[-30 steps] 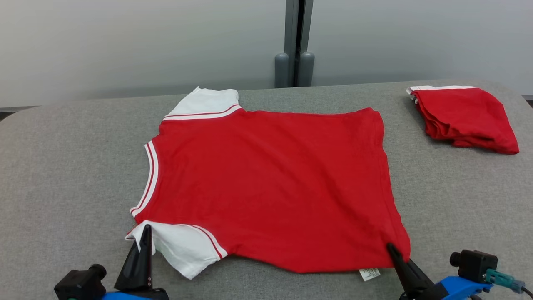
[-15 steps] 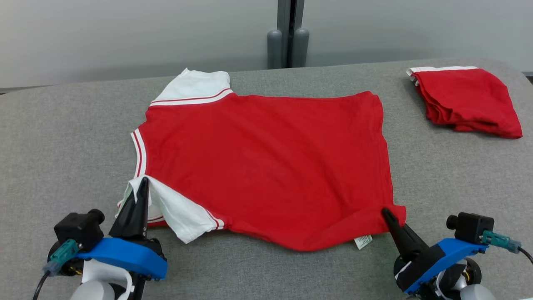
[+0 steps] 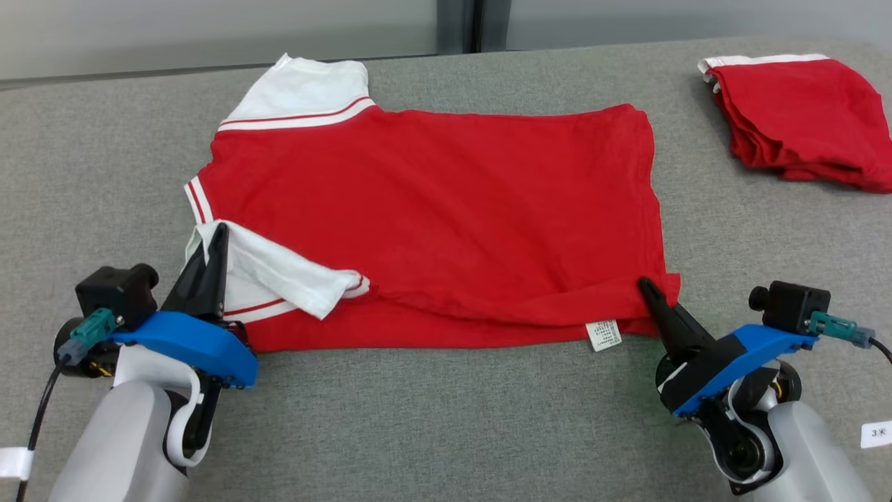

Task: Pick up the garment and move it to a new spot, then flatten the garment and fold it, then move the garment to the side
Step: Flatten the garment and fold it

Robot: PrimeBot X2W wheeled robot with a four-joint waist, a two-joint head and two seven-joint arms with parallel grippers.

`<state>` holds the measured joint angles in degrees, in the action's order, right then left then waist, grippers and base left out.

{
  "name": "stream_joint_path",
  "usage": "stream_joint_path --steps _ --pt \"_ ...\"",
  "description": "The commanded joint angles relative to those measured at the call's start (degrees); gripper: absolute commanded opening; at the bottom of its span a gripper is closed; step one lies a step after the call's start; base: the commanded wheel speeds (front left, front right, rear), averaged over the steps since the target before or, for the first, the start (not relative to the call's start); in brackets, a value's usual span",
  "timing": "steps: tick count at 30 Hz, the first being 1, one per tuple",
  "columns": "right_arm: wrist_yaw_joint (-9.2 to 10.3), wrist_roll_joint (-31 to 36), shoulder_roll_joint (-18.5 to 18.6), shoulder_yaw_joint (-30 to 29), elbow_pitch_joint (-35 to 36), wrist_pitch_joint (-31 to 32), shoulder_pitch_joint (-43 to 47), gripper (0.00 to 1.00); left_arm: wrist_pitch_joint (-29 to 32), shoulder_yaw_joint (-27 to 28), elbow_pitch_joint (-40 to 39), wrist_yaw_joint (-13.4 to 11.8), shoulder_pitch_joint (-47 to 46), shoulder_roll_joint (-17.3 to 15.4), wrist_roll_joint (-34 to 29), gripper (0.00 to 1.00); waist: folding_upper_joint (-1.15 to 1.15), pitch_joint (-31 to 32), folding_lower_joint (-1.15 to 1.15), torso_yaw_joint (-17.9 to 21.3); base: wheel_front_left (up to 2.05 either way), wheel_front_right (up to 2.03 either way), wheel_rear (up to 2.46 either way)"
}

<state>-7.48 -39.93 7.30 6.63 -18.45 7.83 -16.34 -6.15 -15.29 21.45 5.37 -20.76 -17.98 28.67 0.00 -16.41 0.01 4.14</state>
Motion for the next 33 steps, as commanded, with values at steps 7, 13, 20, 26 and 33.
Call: stream_joint_path --steps 7,13,20,26,33 --pt "-0.03 1.3 0.4 0.8 -2.0 -2.5 -3.3 1.0 -2.1 -1.1 6.3 0.6 -5.2 -0.2 -1.1 1.0 0.0 -1.4 -0.01 0.6 0.0 0.0 0.0" --pt "-0.03 2.6 2.0 1.1 -1.9 -4.9 -1.5 1.0 -5.2 -1.3 9.5 0.6 -5.7 0.4 -1.3 1.0 0.0 -0.5 -0.01 0.6 0.0 0.0 0.0" --pt "-0.03 5.6 4.4 0.4 -0.5 -6.4 2.3 1.0 -7.6 -0.5 9.7 -0.8 -1.6 -0.3 -1.5 1.0 0.0 1.1 -0.01 0.5 0.0 0.0 0.0" --pt "-0.03 7.6 4.5 0.2 -1.2 -5.9 4.1 1.0 -7.9 -0.7 9.9 -1.7 2.6 -0.2 -1.1 1.0 0.0 2.0 -0.01 0.1 0.0 0.0 0.0" --pt "-0.03 10.5 3.9 1.5 -3.9 -5.3 2.8 1.0 -6.7 -1.0 11.7 -2.4 4.7 -0.5 -0.5 1.0 0.0 1.8 -0.01 -0.1 0.0 0.0 0.0"
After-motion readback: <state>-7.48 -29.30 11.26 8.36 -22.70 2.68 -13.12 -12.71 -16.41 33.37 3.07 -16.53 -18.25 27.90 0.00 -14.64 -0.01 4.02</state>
